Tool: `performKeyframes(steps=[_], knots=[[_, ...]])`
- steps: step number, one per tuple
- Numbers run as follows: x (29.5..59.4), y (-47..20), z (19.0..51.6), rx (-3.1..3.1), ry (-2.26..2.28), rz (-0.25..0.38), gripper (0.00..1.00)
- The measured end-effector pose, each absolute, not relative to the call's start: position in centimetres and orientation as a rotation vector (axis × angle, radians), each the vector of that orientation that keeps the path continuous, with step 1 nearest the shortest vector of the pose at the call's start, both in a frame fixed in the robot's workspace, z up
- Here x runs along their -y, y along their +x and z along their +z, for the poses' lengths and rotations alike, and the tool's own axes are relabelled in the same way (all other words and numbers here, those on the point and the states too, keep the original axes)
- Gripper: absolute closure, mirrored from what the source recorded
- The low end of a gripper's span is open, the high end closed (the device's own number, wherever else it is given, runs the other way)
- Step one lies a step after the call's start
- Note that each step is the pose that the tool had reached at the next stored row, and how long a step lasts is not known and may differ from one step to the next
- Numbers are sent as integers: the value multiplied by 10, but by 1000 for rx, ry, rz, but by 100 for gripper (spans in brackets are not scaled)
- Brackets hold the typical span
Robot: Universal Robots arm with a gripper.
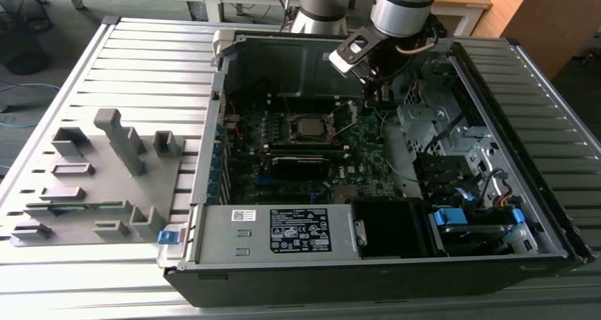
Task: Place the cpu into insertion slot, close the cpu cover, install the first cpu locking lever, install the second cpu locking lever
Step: 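Close the cpu cover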
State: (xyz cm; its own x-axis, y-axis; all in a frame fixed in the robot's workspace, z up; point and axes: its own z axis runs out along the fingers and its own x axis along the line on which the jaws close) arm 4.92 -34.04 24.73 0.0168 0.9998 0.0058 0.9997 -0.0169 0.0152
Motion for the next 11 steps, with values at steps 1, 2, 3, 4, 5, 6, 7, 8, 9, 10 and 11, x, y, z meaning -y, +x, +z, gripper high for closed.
performKeyframes(steps=[1, 2, 3, 4, 5, 6, 7, 8, 9, 10, 11], knots=[[340, 49, 247, -2198, 2235, 23, 90], [340, 49, 247, -2198, 2235, 24, 90], [339, 49, 246, -2198, 2235, 24, 90], [339, 49, 246, -2198, 2236, 24, 90], [338, 49, 245, -2199, 2236, 25, 90], [338, 49, 245, -2199, 2236, 26, 90], [338, 49, 244, -2200, 2237, 27, 90], [338, 49, 243, -2200, 2237, 29, 90], [337, 49, 243, -2201, 2238, 30, 90], [337, 49, 242, -2201, 2238, 31, 90], [337, 49, 242, -2201, 2238, 31, 90]])
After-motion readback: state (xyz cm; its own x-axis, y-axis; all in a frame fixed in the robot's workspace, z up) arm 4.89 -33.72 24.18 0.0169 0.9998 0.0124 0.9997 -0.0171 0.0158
